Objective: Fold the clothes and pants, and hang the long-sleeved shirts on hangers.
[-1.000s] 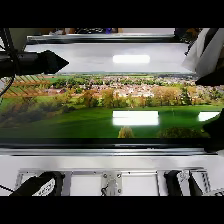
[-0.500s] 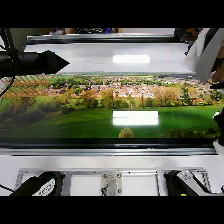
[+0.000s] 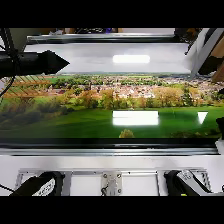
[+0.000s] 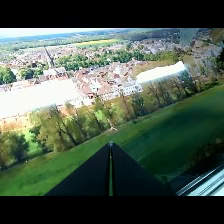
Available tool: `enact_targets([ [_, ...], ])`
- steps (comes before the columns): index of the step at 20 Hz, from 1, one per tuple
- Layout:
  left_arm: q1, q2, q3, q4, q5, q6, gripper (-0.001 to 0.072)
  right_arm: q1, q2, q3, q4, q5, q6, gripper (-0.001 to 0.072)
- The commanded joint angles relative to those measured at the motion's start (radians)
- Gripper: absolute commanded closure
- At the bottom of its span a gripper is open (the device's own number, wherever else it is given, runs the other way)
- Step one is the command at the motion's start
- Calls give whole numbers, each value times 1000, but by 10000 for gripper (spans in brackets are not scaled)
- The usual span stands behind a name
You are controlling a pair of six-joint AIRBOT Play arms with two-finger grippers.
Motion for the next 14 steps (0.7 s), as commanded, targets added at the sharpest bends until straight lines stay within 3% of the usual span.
enact_targets([
  [1, 0, 0, 0, 1, -2, 2, 691, -1, -1, -1, -10, -47, 40, 700],
  [4, 0, 0, 0, 1, -2, 2, 691, -1, 0, 0, -10, -2, 49, 682],
  [5, 0, 0, 0, 1, -2, 2, 691, -1, 2, 0, -10, 20, 49, 639],
  [7, 0, 0, 0, 0, -3, 2, 691, -1, 7, 0, -9, 69, 49, 247],
  [8, 0, 0, 0, 1, -2, 2, 691, -1, 10, 0, -8, 93, 50, 191],
  [12, 0, 0, 0, 0, -6, 2, 691, -1, 68, 0, -6, 289, 61, 198],
  [14, 0, 0, 0, 0, -13, 2, 691, 0, 101, 0, -6, 430, 175, 198],
])
